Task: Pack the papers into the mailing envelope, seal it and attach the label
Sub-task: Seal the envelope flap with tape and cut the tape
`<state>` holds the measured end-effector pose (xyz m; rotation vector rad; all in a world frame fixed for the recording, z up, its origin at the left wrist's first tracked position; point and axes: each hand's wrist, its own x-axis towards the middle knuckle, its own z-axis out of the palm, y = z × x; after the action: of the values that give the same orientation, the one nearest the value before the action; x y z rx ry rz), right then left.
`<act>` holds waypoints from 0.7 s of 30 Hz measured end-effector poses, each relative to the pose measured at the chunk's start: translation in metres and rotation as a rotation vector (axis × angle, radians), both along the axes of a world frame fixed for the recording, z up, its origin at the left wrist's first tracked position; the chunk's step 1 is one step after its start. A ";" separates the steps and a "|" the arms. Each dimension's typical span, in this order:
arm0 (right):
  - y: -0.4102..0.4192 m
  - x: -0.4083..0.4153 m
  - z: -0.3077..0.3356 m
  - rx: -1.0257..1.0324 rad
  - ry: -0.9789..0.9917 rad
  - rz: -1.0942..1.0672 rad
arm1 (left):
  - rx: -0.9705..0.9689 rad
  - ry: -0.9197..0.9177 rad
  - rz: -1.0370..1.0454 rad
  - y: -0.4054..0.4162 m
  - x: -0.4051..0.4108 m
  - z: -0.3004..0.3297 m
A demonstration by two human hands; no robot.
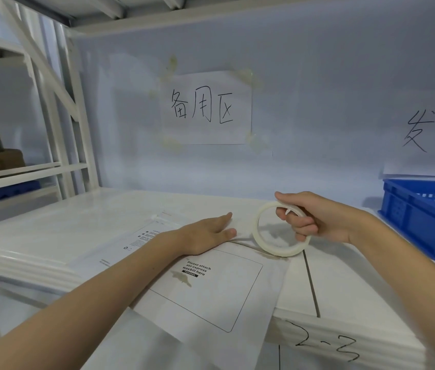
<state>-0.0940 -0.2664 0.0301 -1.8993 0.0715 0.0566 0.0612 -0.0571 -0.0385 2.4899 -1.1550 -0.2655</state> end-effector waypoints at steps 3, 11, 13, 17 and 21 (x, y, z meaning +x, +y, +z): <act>-0.002 -0.003 0.004 -0.088 -0.020 0.009 | 0.033 -0.002 -0.021 0.000 0.000 0.001; -0.018 -0.011 0.010 -0.183 -0.012 -0.035 | 0.171 -0.056 0.051 0.001 0.006 0.002; -0.019 -0.008 0.007 -0.167 -0.030 -0.054 | 0.193 -0.077 0.085 0.003 0.010 0.001; -0.016 0.002 -0.004 -0.119 -0.065 -0.097 | 0.224 -0.093 0.165 0.009 0.020 0.001; -0.017 0.011 -0.013 -0.045 -0.108 -0.130 | 0.220 -0.011 0.206 0.018 0.020 0.010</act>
<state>-0.0834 -0.2836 0.0171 -1.9348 0.1234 -0.1360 0.0815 -0.0395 -0.0281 2.7803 -0.9050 -0.3375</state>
